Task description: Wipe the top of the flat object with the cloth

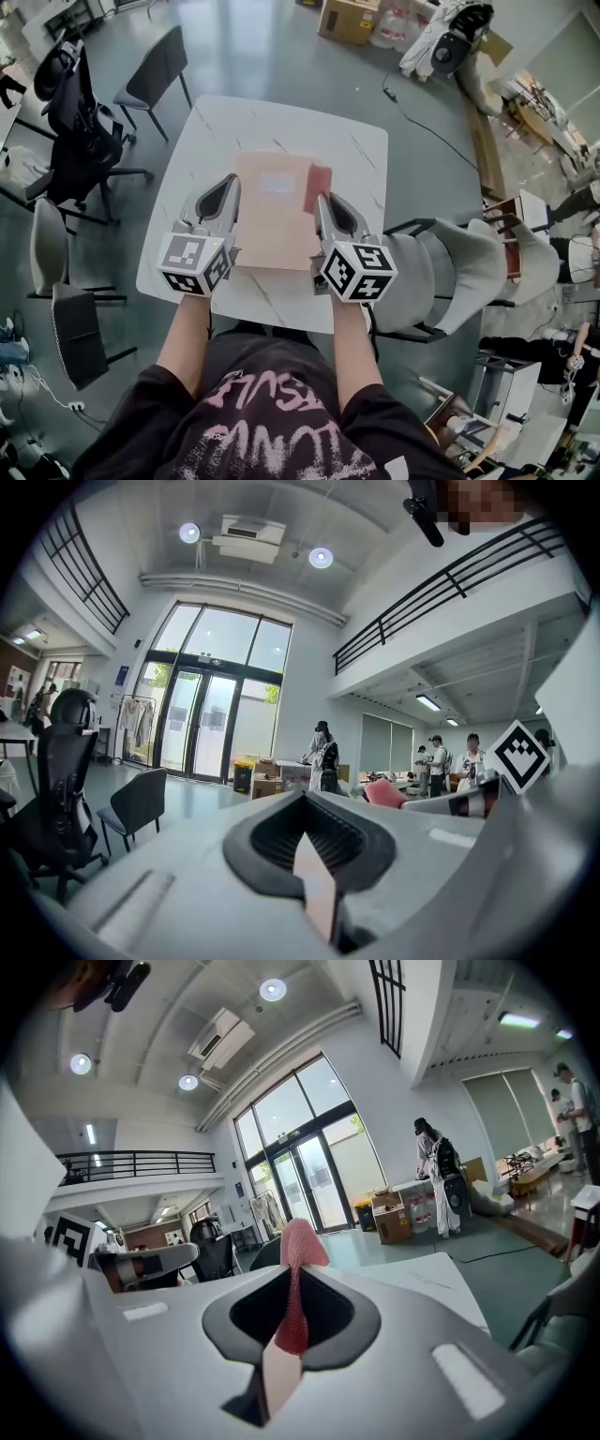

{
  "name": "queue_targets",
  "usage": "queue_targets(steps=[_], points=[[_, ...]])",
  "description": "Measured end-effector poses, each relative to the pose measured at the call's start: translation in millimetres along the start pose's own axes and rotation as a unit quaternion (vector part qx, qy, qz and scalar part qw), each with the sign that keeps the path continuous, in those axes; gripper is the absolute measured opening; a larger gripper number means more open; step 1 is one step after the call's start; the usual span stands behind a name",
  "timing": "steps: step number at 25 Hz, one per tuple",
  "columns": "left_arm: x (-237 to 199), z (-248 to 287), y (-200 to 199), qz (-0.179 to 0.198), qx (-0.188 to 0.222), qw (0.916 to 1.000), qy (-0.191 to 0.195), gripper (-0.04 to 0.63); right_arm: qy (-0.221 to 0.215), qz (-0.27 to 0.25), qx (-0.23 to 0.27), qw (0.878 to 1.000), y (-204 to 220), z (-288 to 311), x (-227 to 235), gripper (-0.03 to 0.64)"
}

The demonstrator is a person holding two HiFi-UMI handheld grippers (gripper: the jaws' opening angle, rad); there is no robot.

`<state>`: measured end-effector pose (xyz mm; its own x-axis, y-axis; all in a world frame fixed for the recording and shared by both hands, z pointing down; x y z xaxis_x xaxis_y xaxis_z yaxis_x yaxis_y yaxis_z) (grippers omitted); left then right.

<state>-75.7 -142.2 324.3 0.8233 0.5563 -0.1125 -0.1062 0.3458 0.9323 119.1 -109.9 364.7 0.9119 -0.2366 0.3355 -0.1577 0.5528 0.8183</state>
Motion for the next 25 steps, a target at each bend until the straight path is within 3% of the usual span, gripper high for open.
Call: queue_targets(steps=[25], points=[[-2.7,-21.5,-49.5,0.027,0.054,0.9982,-0.003,0.0,0.008,-0.057,0.065,0.996,-48.1,-22.9,-17.0,0.049]])
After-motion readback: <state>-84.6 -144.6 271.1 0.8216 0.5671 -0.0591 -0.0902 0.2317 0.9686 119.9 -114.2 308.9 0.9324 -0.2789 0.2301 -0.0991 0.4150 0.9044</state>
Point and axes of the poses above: the fingertips, and each gripper's own axes: z forward along the fingers, x to its right, y out of its underside, the point moved 4 cm from there along -z, backward along the fingers, and after that the axes turned 14 degrees about -x, right-handed, at the moved point
